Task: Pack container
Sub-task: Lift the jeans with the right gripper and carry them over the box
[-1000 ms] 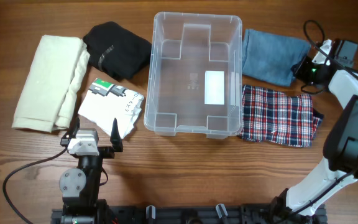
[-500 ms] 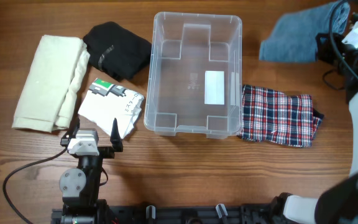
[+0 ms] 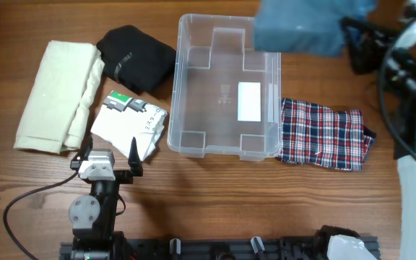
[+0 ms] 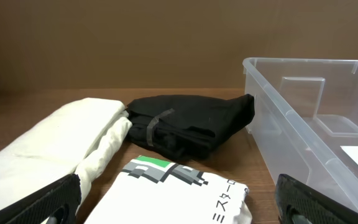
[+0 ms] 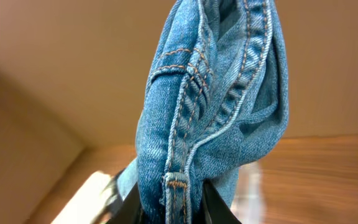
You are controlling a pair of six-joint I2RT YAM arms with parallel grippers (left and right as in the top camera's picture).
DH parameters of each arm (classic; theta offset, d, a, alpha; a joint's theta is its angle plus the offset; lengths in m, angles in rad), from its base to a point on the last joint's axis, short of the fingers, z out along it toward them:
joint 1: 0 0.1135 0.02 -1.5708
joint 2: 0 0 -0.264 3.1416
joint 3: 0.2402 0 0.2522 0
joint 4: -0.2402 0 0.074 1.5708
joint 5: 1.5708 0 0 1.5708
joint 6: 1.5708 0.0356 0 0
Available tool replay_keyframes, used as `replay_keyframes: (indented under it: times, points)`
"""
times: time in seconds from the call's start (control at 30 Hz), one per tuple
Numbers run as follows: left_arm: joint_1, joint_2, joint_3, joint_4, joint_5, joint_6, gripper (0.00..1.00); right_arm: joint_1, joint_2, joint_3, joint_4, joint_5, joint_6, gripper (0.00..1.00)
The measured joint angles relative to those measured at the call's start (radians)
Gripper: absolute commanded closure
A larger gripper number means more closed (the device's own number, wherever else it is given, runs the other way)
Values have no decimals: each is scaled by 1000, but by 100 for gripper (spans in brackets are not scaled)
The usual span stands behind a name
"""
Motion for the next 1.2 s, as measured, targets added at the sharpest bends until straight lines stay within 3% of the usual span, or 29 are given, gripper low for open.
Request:
replay_keyframes:
  times: [0.23, 0.33, 0.53, 0.8, 1.03, 1.07, 1.1, 1.17, 1.2]
  points:
    - [0, 0, 0, 0, 0, 0, 0, 285, 106, 0, 53, 154, 79, 96]
    - [0, 0, 0, 0, 0, 0, 0, 342, 172, 0, 72, 255, 149, 96]
    - [0, 0, 0, 0, 0, 0, 0, 394, 366, -2, 187, 300, 208, 96]
    - [0, 0, 0, 0, 0, 0, 0, 410, 531, -2, 202, 262, 229, 96]
    - [0, 0, 0, 0, 0, 0, 0, 409, 570, -2, 208, 251, 180, 96]
    - [0, 0, 0, 0, 0, 0, 0, 410, 571, -2, 206, 251, 172, 94]
    - [0, 0, 0, 0, 0, 0, 0, 409, 571, -2, 206, 251, 159, 84]
    - [0, 0, 0, 0, 0, 0, 0, 410, 571, -2, 206, 251, 148, 64]
    - [0, 0, 0, 0, 0, 0, 0, 410, 571, -2, 205, 250, 139, 46]
